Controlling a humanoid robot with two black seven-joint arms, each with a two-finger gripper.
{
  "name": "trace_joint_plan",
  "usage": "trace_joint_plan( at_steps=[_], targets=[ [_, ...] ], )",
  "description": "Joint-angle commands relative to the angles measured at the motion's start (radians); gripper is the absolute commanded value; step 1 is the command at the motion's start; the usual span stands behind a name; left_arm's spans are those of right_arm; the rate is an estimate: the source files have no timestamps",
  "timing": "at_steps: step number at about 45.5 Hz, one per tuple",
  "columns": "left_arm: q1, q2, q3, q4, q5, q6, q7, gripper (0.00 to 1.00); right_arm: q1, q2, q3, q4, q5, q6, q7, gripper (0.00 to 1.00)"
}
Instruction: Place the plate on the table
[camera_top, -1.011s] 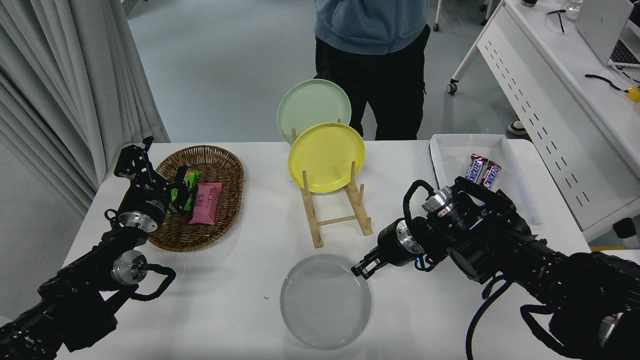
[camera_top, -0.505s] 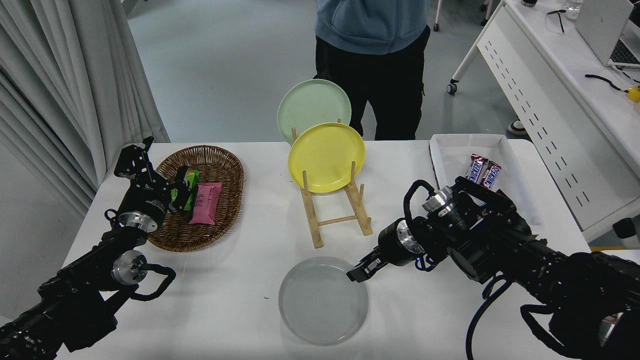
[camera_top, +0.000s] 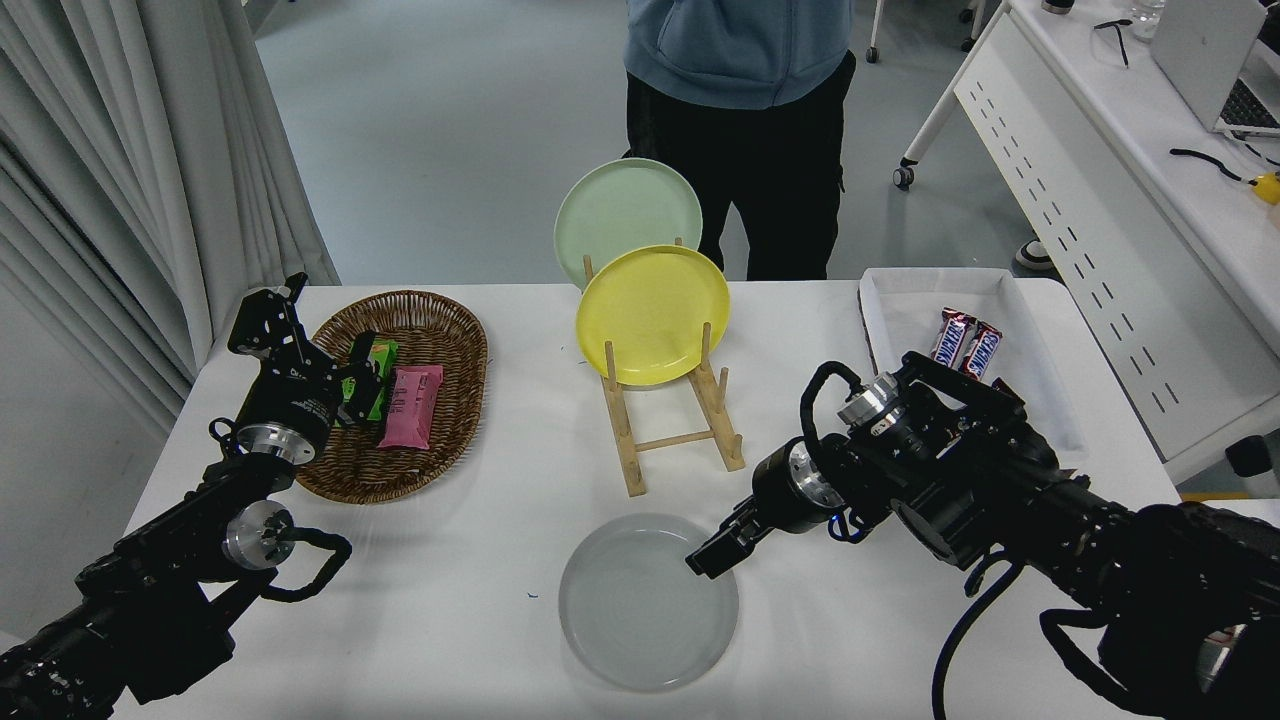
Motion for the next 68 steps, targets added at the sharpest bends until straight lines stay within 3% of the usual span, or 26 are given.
trace_joint_plan(
  at_steps=[1, 10, 16, 23, 28, 39, 48, 68],
  targets=[
    [0.0, 0.0, 0.0, 0.0, -0.001, 0.0, -0.001, 1.0, 0.009, 0.0, -0.034, 0.054, -0.065, 0.144, 0.0, 1.0],
    [0.0, 0.0, 0.0, 0.0, -0.001, 0.0, 0.001, 1.0, 0.001, 0.0, -0.021, 0.054, -0.242, 0.428, 0.067, 1.0],
    [0.0, 0.0, 0.0, 0.0, -0.001, 0.0, 0.001, 1.0, 0.007, 0.0, -0.008, 0.054, -0.289, 0.557, 0.144, 1.0],
    [0.0, 0.0, 0.0, 0.0, -0.001, 0.0, 0.001, 1.0, 0.01, 0.0, 0.041, 0.06, -0.297, 0.672, 0.156, 1.0],
    [0.0, 0.0, 0.0, 0.0, -0.001, 0.0, 0.001, 1.0, 0.024, 0.0, 0.059, 0.057, -0.334, 0.697, 0.176, 1.0],
    [0.0, 0.0, 0.0, 0.0, -0.001, 0.0, 0.001, 1.0, 0.035, 0.0, 0.206, 0.049, -0.506, 0.715, 0.405, 1.0],
    [0.0, 0.0, 0.0, 0.0, -0.001, 0.0, 0.001, 1.0, 0.064, 0.0, 0.341, 0.051, -0.53, 0.701, 0.405, 1.0],
    [0.0, 0.0, 0.0, 0.0, 0.0, 0.0, 0.001, 1.0, 0.067, -0.212, 0.327, 0.069, -0.635, 0.75, 0.408, 1.0]
  ],
)
